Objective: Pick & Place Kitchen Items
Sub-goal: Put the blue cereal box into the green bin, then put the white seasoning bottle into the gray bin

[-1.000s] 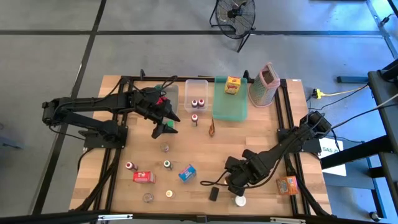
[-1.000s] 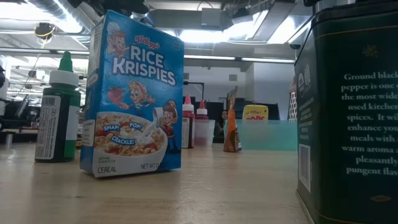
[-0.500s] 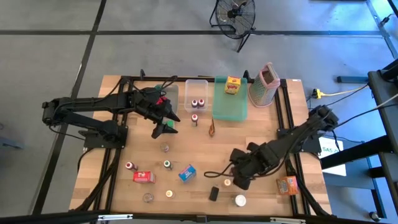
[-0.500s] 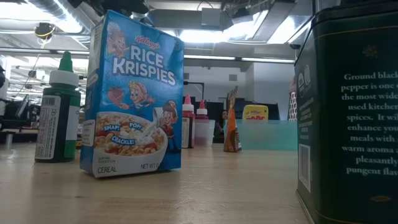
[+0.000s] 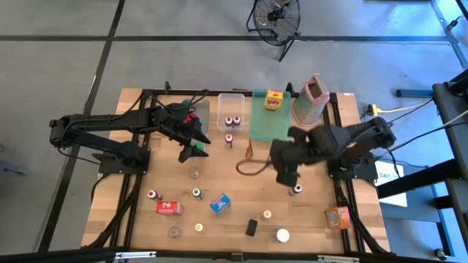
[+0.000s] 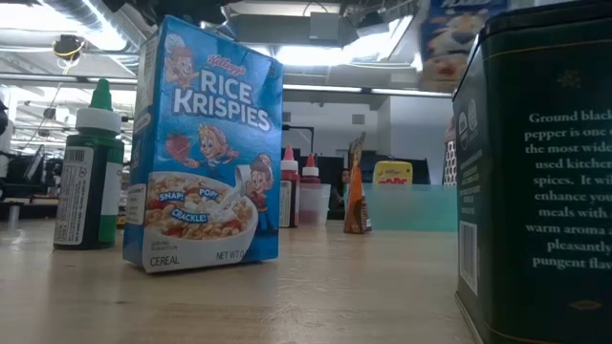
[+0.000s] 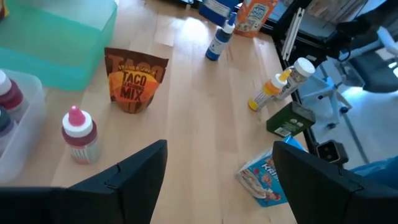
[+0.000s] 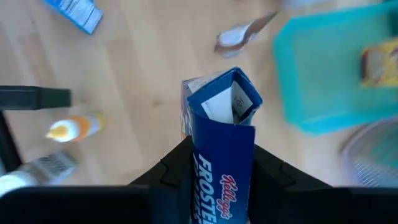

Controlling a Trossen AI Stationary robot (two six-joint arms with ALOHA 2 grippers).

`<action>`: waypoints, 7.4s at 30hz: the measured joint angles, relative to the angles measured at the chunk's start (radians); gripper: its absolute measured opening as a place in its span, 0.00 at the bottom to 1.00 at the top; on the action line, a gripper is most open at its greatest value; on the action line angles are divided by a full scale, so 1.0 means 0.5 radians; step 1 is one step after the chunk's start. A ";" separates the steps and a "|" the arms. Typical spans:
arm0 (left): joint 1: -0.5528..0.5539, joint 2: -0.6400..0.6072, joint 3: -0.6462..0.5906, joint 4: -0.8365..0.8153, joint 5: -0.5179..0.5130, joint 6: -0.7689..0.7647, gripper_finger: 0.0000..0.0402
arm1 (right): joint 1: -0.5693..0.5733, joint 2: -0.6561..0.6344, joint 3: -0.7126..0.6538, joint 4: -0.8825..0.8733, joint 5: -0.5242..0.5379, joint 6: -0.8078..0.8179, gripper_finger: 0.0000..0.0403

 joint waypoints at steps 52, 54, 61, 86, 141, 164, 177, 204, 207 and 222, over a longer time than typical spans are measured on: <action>-0.120 -0.001 0.000 0.190 -0.616 -0.513 0.72 | -1.918 0.082 -0.911 1.164 -0.437 -2.514 0.27; -0.120 -0.001 0.000 0.205 -0.617 -0.513 0.71 | -1.925 0.116 -0.911 1.184 -0.439 -2.515 0.27; -0.120 -0.001 0.000 0.199 -0.633 -0.512 0.72 | -1.945 0.226 -0.911 1.231 -0.449 -2.539 0.27; -0.116 -0.016 0.000 0.182 -0.628 -0.515 0.71 | -2.014 0.287 -0.910 1.306 -0.457 -2.499 0.36; -0.116 -0.121 0.002 -0.048 -0.432 -0.260 0.71 | -1.783 0.286 -0.031 0.242 -0.666 -1.781 0.63; -0.339 -0.682 0.002 -0.446 -0.414 -0.194 0.71 | -0.850 0.273 0.149 0.400 -1.354 -0.821 0.63; -0.373 -0.679 0.001 -0.574 -0.396 -0.318 0.72 | -0.391 0.273 0.149 0.820 -0.973 -0.419 0.63; -0.372 -0.678 0.001 -0.632 -0.375 -0.252 0.72 | -0.001 0.273 0.147 0.901 -0.697 0.831 0.63; -0.373 -0.678 0.001 -0.626 -0.375 -0.269 0.71 | 0.054 0.273 0.147 0.901 -0.697 0.974 0.63; -0.372 -0.678 -0.001 -0.583 -0.627 -0.259 0.72 | 0.476 0.276 0.147 0.905 -0.447 1.710 0.63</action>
